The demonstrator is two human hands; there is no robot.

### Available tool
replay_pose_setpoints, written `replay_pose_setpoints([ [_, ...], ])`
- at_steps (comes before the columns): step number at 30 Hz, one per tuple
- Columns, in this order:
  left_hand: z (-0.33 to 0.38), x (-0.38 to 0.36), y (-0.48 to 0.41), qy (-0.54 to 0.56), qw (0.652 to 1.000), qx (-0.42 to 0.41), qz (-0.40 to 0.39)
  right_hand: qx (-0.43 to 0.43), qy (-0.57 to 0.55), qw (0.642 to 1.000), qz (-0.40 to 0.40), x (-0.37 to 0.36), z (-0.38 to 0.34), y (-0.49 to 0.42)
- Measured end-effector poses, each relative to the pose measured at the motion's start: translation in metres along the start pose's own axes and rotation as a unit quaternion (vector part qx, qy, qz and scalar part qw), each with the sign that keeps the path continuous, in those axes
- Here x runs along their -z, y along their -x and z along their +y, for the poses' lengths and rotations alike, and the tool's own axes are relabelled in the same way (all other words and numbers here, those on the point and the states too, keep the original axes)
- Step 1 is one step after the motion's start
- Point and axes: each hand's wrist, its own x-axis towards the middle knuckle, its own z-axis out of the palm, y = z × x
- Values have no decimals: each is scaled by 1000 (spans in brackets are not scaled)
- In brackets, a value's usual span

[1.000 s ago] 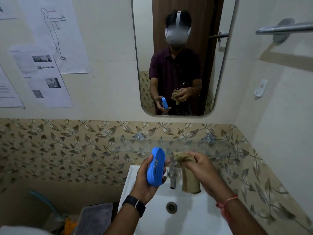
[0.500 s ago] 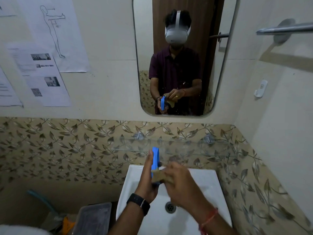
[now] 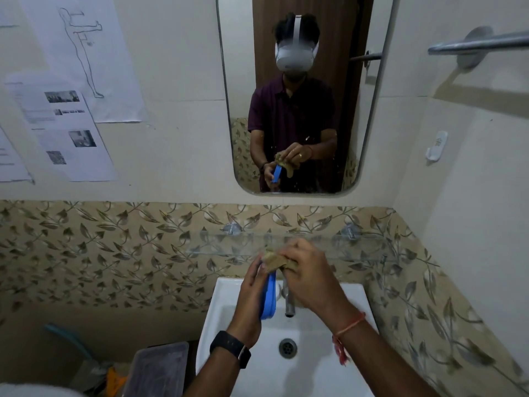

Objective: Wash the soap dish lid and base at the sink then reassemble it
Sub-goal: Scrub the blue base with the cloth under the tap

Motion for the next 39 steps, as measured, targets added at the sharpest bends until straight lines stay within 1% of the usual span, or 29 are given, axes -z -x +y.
replay_pose_setpoints([
  [3, 6, 3, -5, 35, 999, 4, 15, 15, -27, 999, -26, -14, 3, 27],
  [8, 13, 9, -12, 35, 992, 18, 116, 10, -74, 993, -93, -30, 8, 73],
  [9, 12, 9, -14, 37, 990, 20, 133, -6, -87, 993, -77, -32, 10, 76],
  [10, 10, 9, -16, 42, 988, 20, 147, -24, -105, 993, -39, -32, 12, 77],
  [12, 8, 9, -17, 50, 982, 15, 179, -69, -134, 987, 62, -32, 21, 73],
  [14, 5, 13, -20, 50, 975, 12, 217, -115, -147, 972, 141, -30, 25, 64],
  [17, 1, 17, -22, 82, 964, 3, 251, -141, -156, 953, 219, -28, 24, 59],
  [20, 1, 12, -21, 93, 955, -19, 280, -158, -198, 926, 279, -37, 21, 63],
  [22, 2, 4, -20, 103, 949, -35, 295, -166, -220, 919, 282, -54, 14, 71],
  [26, 2, -1, -22, 99, 933, -59, 341, -169, -232, 928, 236, -96, 2, 99],
  [28, 4, 0, -22, 91, 932, -72, 343, -174, -233, 931, 219, -103, 0, 107],
  [29, 4, -1, -21, 92, 932, -77, 343, -193, -243, 925, 220, -103, 3, 107],
  [30, 4, -2, -19, 97, 931, -82, 342, -219, -260, 911, 234, -101, 6, 104],
  [32, 1, -4, -15, 110, 930, -83, 340, -267, -290, 873, 289, -90, 13, 92],
  [33, -1, -5, -14, 113, 930, -80, 340, -277, -295, 860, 311, -84, 17, 85],
  [34, -2, -7, -12, 118, 929, -77, 342, -275, -292, 855, 328, -77, 19, 80],
  [36, -5, -9, -11, 116, 927, -73, 349, -254, -284, 859, 342, -74, 14, 76],
  [39, -5, -12, -10, 101, 925, -76, 358, -223, -262, 883, 318, -93, -1, 91],
])
